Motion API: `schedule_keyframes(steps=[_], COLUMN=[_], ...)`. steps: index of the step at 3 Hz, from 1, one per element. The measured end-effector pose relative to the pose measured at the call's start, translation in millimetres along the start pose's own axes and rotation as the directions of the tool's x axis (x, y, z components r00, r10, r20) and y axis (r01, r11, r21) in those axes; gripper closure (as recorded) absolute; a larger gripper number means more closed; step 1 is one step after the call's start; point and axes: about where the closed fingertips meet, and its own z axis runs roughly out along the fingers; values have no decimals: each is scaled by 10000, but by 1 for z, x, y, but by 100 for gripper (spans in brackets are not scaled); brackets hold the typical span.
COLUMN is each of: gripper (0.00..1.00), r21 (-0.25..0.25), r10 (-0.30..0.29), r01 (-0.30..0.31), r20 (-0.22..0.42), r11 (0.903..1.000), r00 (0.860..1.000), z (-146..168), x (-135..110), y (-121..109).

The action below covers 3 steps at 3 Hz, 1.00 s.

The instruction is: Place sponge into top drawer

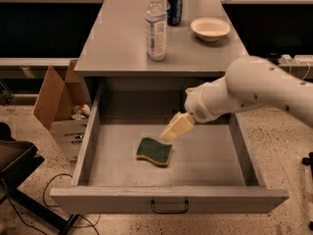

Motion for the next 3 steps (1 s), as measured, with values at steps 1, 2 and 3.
schedule_keyframes(steps=[1, 2, 3], gripper=[0, 0, 0], r21=[163, -24, -528], r10=[-604, -1217, -1654], r01=[614, 1226, 1572], r20=[-555, -1359, -2466], r11=[9980, 9925, 9862], r00=[9966, 9832, 9549], z=[-47, -91, -134], x=[-32, -49, -50], y=[-33, -34, -8])
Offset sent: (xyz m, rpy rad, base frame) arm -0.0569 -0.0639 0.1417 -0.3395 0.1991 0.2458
